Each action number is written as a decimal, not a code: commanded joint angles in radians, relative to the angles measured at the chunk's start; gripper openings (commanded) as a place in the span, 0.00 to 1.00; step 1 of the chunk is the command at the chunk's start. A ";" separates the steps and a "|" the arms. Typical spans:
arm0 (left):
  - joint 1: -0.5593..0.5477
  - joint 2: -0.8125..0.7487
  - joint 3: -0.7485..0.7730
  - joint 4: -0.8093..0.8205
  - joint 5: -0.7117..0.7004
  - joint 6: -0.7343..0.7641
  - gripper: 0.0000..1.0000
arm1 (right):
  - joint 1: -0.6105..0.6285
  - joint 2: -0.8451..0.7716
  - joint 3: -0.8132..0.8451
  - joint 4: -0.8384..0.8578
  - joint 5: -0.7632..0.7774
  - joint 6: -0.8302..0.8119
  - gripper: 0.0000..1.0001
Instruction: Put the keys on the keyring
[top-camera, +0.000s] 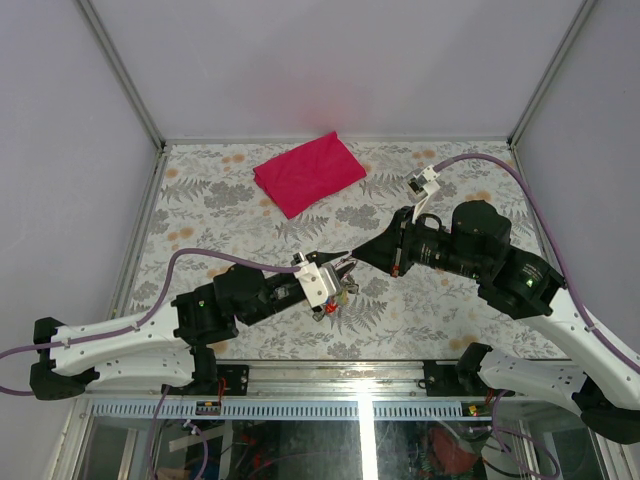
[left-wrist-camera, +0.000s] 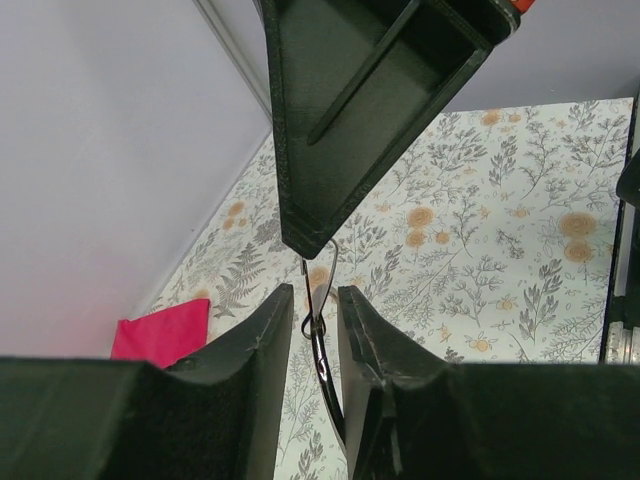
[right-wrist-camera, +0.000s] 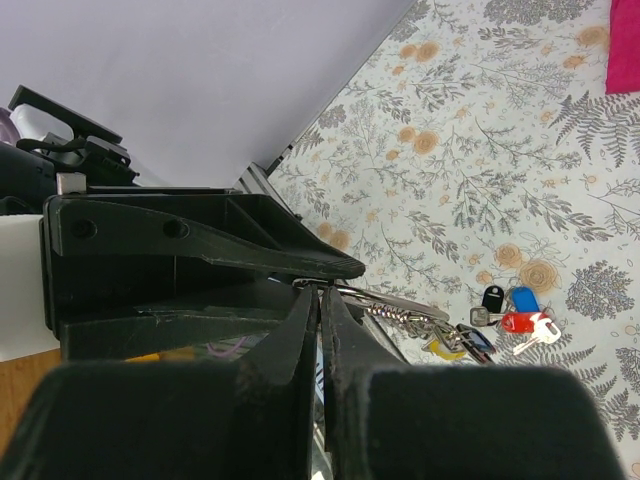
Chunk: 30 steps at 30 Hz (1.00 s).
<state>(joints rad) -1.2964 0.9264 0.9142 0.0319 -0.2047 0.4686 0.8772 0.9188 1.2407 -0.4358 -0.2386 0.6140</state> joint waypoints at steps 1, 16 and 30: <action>-0.007 0.000 0.031 0.090 -0.027 -0.005 0.25 | 0.004 0.000 0.013 0.055 -0.028 0.003 0.00; -0.007 -0.001 0.058 0.073 -0.042 -0.027 0.00 | 0.003 0.000 0.003 0.045 -0.027 -0.003 0.00; -0.006 -0.004 0.074 -0.018 -0.068 -0.003 0.00 | 0.002 -0.023 0.013 0.020 0.024 -0.039 0.09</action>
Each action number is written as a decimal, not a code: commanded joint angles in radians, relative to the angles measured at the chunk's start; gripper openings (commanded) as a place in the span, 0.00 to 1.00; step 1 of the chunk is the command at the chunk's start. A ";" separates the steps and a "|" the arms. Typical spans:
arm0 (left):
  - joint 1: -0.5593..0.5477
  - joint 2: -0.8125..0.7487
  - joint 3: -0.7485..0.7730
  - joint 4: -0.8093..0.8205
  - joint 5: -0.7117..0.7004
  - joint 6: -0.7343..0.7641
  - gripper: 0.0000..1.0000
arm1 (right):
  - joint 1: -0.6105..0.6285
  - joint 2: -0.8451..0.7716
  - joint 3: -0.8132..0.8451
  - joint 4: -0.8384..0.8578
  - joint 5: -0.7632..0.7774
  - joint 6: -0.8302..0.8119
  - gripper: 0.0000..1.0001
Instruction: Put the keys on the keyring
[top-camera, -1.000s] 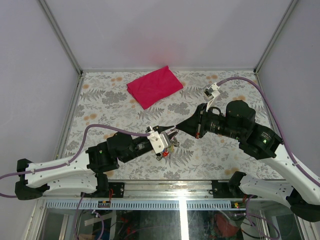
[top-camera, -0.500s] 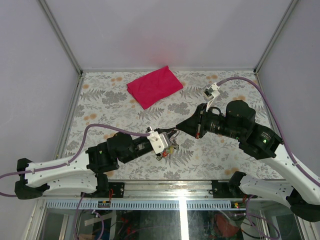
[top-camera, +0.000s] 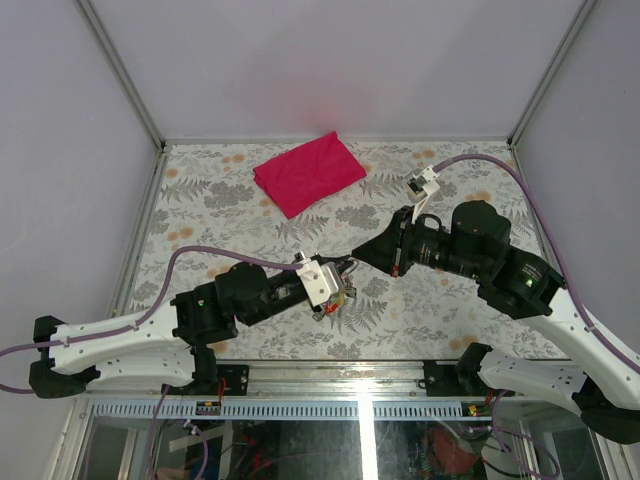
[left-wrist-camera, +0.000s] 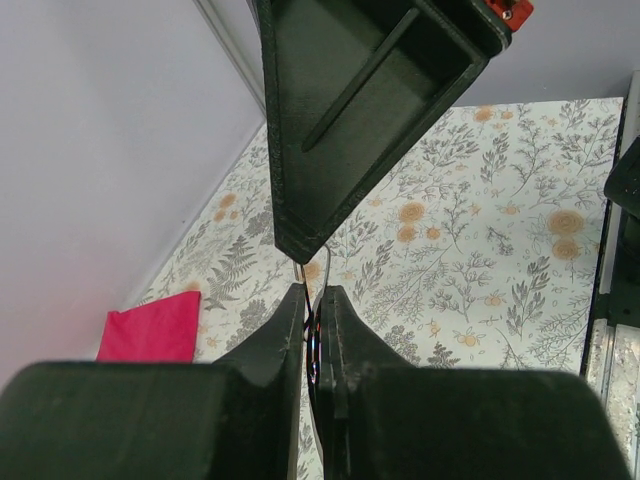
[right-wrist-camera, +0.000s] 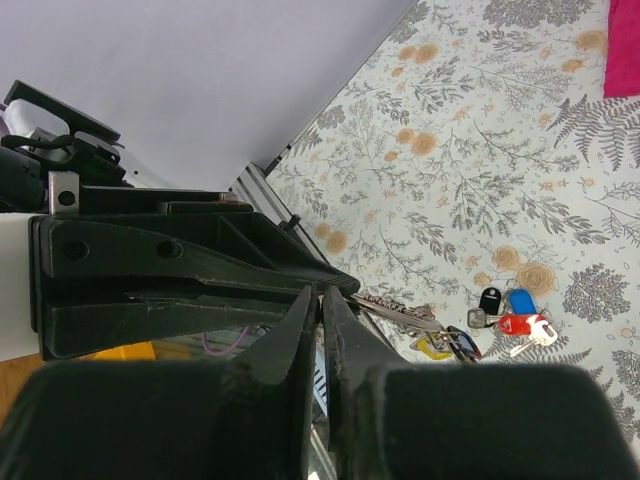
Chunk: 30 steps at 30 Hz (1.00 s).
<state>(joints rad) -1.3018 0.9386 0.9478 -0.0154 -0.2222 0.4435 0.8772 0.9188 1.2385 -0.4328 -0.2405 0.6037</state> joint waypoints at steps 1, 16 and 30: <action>-0.002 -0.016 0.044 0.021 -0.055 0.030 0.00 | 0.003 -0.026 0.016 0.014 0.031 -0.031 0.13; -0.001 -0.015 0.053 -0.027 -0.070 0.070 0.00 | 0.004 0.006 0.055 -0.059 0.037 -0.084 0.43; -0.002 -0.012 0.058 -0.062 -0.029 0.081 0.00 | 0.003 0.043 0.046 -0.031 0.006 -0.093 0.41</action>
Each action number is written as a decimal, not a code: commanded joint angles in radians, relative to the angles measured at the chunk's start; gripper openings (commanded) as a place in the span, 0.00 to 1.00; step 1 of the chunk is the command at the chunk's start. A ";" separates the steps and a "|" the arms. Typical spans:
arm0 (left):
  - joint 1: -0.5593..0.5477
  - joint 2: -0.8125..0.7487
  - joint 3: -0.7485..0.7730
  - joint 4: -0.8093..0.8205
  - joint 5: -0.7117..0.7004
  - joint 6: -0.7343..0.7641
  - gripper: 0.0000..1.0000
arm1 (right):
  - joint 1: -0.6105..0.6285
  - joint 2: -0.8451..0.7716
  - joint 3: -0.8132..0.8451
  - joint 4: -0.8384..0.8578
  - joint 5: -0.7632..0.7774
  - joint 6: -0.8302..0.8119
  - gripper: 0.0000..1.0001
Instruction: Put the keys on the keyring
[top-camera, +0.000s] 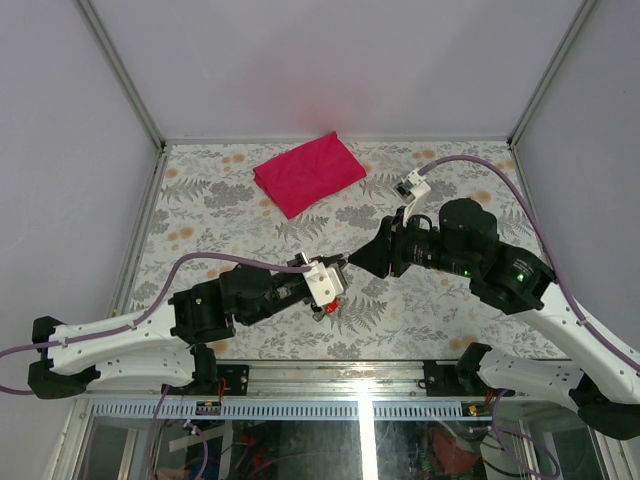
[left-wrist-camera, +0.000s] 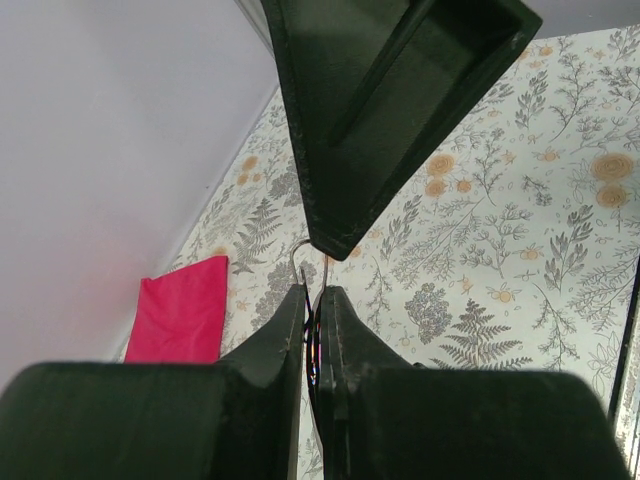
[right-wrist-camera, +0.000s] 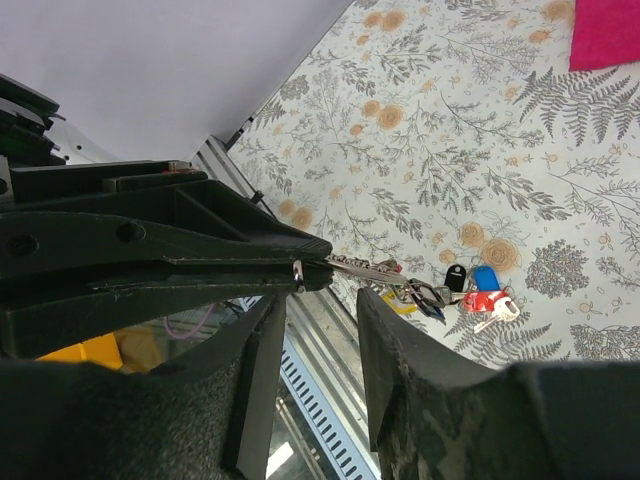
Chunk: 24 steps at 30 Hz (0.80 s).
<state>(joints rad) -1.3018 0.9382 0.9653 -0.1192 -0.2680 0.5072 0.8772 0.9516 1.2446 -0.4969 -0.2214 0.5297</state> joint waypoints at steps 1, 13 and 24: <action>-0.001 -0.010 0.041 0.042 0.020 0.017 0.00 | 0.004 0.012 0.040 0.037 -0.015 -0.019 0.41; -0.002 -0.003 0.042 0.041 0.029 0.014 0.00 | 0.003 0.030 0.023 0.072 -0.042 -0.014 0.34; -0.001 -0.004 0.035 0.060 0.003 0.003 0.02 | 0.004 0.031 0.003 0.093 -0.058 -0.001 0.00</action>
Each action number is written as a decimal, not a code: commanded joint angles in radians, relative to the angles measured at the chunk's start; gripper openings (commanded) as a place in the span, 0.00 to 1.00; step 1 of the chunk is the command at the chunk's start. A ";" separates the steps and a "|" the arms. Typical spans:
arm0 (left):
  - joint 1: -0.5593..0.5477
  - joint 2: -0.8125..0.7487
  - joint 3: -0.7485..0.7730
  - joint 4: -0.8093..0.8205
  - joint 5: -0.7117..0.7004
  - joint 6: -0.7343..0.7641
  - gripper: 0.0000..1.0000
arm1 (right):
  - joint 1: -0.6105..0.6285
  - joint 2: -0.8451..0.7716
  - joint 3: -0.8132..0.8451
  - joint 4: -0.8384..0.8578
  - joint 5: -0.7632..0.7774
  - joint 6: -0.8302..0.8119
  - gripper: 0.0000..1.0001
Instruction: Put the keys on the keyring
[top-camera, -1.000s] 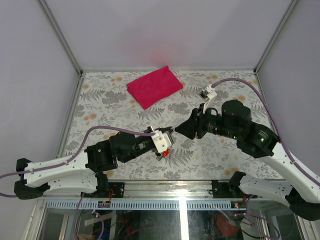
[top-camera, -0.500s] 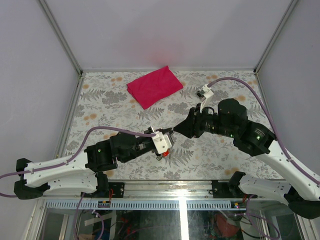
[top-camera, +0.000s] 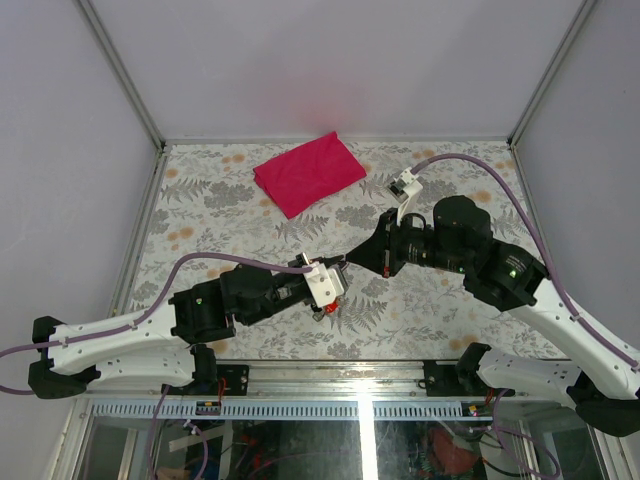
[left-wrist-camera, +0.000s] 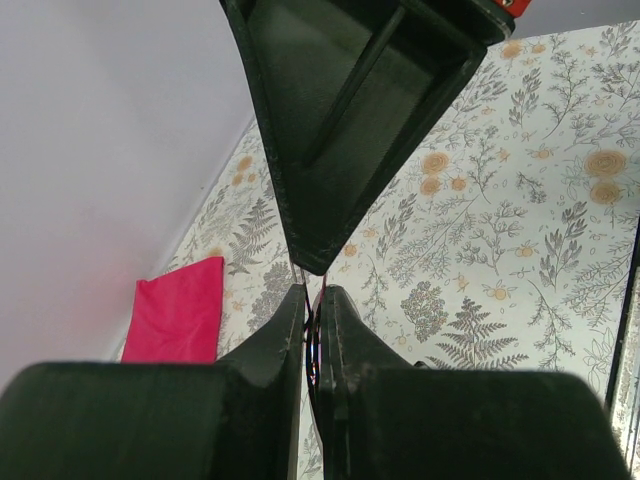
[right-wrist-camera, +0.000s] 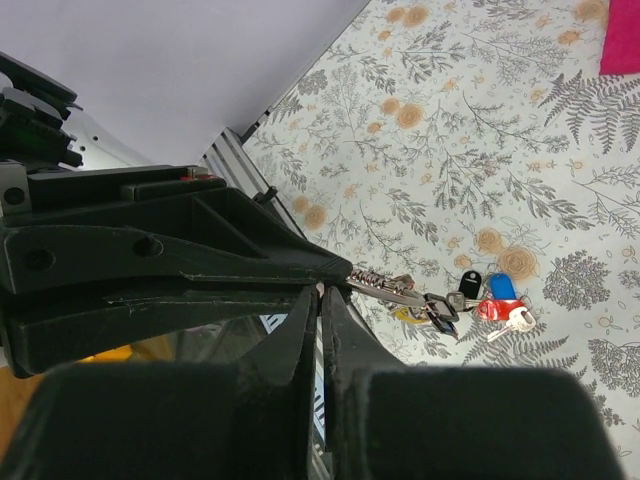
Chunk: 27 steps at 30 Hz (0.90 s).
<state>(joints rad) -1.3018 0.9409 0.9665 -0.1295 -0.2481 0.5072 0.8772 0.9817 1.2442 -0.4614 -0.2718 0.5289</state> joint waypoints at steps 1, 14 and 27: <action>-0.002 -0.009 0.030 0.080 -0.028 0.001 0.04 | 0.005 0.000 0.002 0.059 -0.008 0.001 0.00; -0.001 -0.012 -0.001 0.168 -0.109 -0.026 0.20 | 0.003 -0.006 -0.003 0.063 -0.014 0.009 0.00; -0.001 -0.030 -0.008 0.155 -0.092 -0.028 0.00 | 0.003 -0.022 -0.004 0.049 0.001 0.002 0.00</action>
<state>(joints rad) -1.3037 0.9386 0.9604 -0.0837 -0.3122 0.4797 0.8768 0.9817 1.2366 -0.4168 -0.2661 0.5316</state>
